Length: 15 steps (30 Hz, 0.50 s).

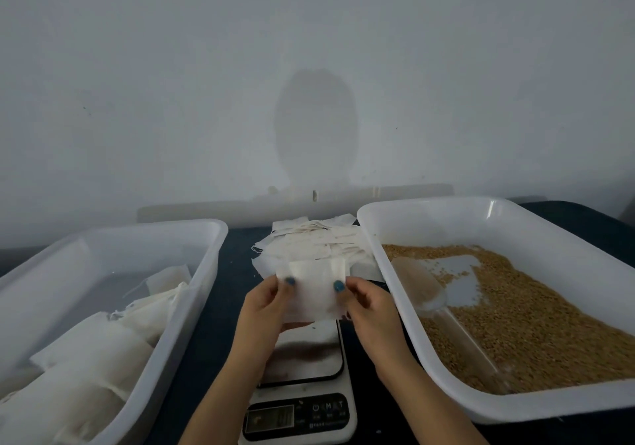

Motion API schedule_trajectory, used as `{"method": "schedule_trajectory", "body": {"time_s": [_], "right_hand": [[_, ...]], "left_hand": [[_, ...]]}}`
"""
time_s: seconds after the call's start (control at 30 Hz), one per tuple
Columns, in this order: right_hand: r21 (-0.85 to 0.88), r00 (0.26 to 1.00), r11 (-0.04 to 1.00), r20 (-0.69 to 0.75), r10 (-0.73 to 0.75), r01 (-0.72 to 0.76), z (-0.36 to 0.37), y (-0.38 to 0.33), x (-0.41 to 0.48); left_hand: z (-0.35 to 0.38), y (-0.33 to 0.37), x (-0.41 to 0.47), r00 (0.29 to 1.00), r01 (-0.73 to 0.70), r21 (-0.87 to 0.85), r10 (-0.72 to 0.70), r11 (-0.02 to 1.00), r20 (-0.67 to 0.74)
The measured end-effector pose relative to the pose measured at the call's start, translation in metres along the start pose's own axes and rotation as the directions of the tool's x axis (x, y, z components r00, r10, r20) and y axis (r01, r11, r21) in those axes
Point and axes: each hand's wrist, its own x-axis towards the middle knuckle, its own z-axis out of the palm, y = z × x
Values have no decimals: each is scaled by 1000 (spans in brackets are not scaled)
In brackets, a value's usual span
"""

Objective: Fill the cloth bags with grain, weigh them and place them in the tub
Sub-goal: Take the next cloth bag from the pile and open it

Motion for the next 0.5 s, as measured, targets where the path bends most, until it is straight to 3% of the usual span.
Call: {"method": "schedule_trajectory", "body": {"time_s": [0.2, 0.5], "right_hand": [[-21, 999, 999, 7, 46, -46, -1, 3, 0], [70, 996, 994, 7, 84, -84, 2, 5, -1]], "left_hand": [[-12, -5, 5, 984, -106, 252, 137, 962, -111], [-18, -7, 6, 982, -112, 270, 148, 956, -117]]}}
